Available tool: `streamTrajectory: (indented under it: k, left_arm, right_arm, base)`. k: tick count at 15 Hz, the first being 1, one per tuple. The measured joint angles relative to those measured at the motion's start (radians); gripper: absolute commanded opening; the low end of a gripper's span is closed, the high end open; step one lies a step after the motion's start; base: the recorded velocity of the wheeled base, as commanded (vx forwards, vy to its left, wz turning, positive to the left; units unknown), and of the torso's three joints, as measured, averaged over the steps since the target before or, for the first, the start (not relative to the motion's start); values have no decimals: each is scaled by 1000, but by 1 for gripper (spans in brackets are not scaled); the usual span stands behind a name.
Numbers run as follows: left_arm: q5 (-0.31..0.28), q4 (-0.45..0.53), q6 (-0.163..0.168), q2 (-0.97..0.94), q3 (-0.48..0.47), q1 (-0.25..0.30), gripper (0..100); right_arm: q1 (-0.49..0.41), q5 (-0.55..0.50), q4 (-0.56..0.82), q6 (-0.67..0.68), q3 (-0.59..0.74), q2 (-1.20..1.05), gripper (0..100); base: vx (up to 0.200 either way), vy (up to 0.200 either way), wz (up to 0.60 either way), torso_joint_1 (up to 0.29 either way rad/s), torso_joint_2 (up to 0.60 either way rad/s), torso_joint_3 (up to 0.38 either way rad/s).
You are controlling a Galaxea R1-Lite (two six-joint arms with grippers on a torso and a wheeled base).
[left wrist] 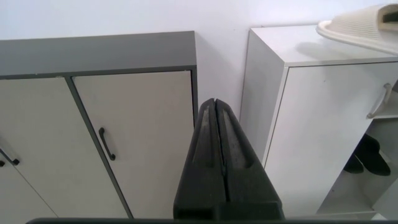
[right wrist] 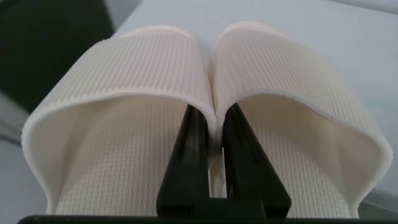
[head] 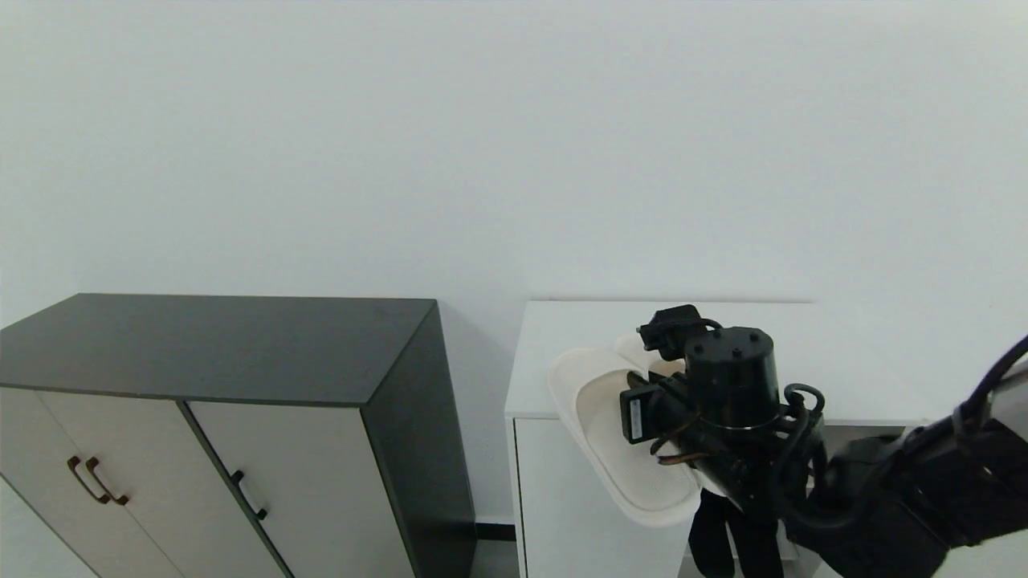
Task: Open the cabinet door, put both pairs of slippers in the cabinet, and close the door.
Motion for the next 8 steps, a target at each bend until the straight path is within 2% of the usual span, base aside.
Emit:
streamTrajectory:
  k: [2, 4, 8]
  left_arm:
    - [0, 0, -1, 0, 0, 0, 0]
    - [0, 0, -1, 0, 0, 0, 0]
    - [0, 0, -2, 0, 0, 0, 0]
  right_arm:
    - [17, 3, -7, 1, 36, -26, 0]
    - [21, -2, -74, 0, 45, -26, 0]
    - [22, -4, -82, -3, 59, -16, 0]
  base:
    - [0, 0, 0, 0, 0, 0]
    - [0, 0, 0, 0, 0, 0]
    - [-200, 0, 0, 13, 5, 1]
